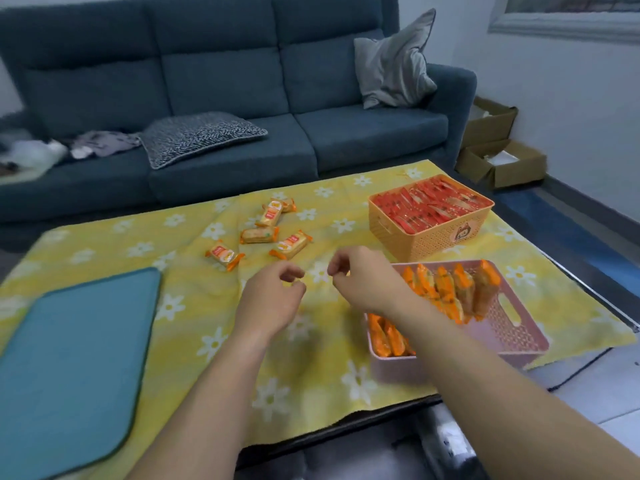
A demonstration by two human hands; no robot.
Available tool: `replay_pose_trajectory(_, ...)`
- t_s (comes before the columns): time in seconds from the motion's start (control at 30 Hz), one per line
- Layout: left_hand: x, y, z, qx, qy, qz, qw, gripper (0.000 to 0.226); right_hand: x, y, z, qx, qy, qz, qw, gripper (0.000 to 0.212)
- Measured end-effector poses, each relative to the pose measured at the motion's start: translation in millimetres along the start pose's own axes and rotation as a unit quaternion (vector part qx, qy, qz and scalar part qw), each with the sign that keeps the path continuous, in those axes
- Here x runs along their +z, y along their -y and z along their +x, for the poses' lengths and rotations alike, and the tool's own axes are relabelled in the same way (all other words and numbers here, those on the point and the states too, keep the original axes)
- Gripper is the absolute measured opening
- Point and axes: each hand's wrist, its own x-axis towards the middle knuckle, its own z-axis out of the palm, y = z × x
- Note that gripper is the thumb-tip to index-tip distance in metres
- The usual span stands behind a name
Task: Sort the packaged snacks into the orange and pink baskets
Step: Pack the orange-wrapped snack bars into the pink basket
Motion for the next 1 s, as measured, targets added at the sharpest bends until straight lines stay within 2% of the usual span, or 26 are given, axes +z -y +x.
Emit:
replay_pose_trajectory(0.07,-14.3,26.3,19.0,-0.064,0.018,0.003,0.998,0.026,16.4,9.5,24.0,-0.008,0.027,-0.013,1.0,0.041)
replay_pose_trajectory(0.13,-28.8,50.5,41.2,-0.081,0.04,0.055,0.994,0.036,29.9,17.3,51.5,-0.009,0.067,-0.058,0.996,0.056)
replay_pose_trajectory(0.2,-38.9,69.6,62.5,-0.061,0.052,0.156,0.984,0.048,41.2,20.3,80.2,-0.007,0.106,-0.108,0.988,0.065)
replay_pose_trajectory(0.27,-45.9,87.2,86.0,-0.023,0.05,0.274,0.96,0.054,57.4,19.4,113.5,-0.017,0.139,-0.172,0.975,0.07)
replay_pose_trajectory(0.37,-49.5,114.0,132.1,0.035,0.049,0.397,0.916,0.057,86.8,13.3,169.2,-0.042,0.172,-0.293,0.939,0.072)
replay_pose_trajectory(0.43,-49.9,128.2,157.1,0.06,0.093,0.445,0.889,0.06,100.2,9.1,194.3,-0.068,0.179,-0.364,0.912,0.067)
replay_pose_trajectory(0.53,-55.1,139.6,181.8,0.074,0.126,0.506,0.85,0.048,114.8,7.4,222.0,-0.137,0.143,-0.455,0.868,0.051)
replay_pose_trajectory(0.6,-58.5,145.2,199.2,0.073,0.107,0.504,0.854,0.036,113.6,7.2,240.8,-0.15,0.128,-0.479,0.855,0.045)
replay_pose_trajectory(0.63,-61.6,145.0,204.4,0.047,0.1,0.453,0.885,0.031,107.7,8.2,247.5,-0.137,0.127,-0.445,0.876,0.043)
replay_pose_trajectory(0.7,-63.3,138.6,218.5,-0.026,0.078,0.252,0.964,0.022,93.1,8.9,270.8,-0.093,0.1,-0.302,0.944,0.036)
replay_pose_trajectory(0.73,-61.4,133.0,226.9,-0.051,0.052,0.157,0.985,0.026,85.9,11.0,284.5,-0.076,0.071,-0.23,0.968,0.035)
replay_pose_trajectory(0.8,-48.7,123.5,246.4,-0.07,0.012,0.069,0.995,0.037,80.8,13.9,320.4,-0.054,0.024,-0.126,0.99,0.033)
replay_pose_trajectory(0.87,-28.5,112.7,255.2,-0.077,0.022,0.038,0.996,0.036,83.4,18.2,347.4,-0.042,0.039,-0.072,0.996,0.027)
replay_pose_trajectory(0.93,-8.1,110.2,261.5,-0.054,0.05,0.082,0.994,0.036,96.0,19.2,367.7,-0.011,0.101,-0.049,0.994,0.025)
replay_pose_trajectory(1.0,4.4,114.9,264.3,-0.032,0.092,0.195,0.976,0.072,110.9,16.5,378.2,0.029,0.156,-0.073,0.985,0.042)
